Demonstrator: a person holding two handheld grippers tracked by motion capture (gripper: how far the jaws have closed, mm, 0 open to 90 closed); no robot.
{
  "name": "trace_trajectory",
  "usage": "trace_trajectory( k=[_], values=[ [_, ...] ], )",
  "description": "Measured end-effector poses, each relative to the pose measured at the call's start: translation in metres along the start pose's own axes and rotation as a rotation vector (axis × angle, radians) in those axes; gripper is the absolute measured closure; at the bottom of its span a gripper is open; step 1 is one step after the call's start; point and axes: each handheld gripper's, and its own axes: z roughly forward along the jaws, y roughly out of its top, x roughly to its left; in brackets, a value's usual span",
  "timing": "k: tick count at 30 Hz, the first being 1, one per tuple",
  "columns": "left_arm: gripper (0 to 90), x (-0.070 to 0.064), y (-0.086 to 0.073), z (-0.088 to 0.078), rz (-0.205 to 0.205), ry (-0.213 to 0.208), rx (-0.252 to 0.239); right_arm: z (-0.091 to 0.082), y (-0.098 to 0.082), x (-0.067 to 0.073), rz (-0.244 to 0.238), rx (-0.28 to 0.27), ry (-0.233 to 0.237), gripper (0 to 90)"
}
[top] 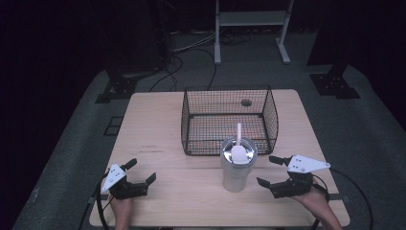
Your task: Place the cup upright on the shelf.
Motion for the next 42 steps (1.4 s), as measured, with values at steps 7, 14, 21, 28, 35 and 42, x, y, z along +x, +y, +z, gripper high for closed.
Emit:
trace_trajectory(
  k=[7, 14, 21, 28, 35, 42],
  values=[
    [0.0, 0.0, 0.0, 0.0, 0.001, 0.0, 0.0, 0.005, 0.001, 0.006, -0.003, 0.002, 0.029, 11.3],
    [0.0, 0.0, 0.0, 0.0, 0.0, -0.001, 0.0, 0.016, 0.004, 0.012, -0.002, 0.002, 0.071, 10.2],
    [0.0, 0.0, 0.0, 0.0, 0.0, 0.0, 0.0, 0.03, 0.005, 0.019, 0.001, 0.002, 0.094, 9.9],
    [0.0, 0.0, 0.0, 0.0, -0.001, -0.001, -0.001, 0.042, 0.005, 0.018, 0.028, -0.016, 0.096, 9.9],
    [0.0, 0.0, 0.0, 0.0, 0.0, -0.001, -0.001, 0.053, 0.007, 0.02, 0.014, -0.026, 0.085, 9.9],
    [0.0, 0.0, 0.0, 0.0, 0.0, -0.002, -0.002, 0.064, 0.007, 0.022, 0.018, -0.037, 0.08, 8.8]
  ],
)
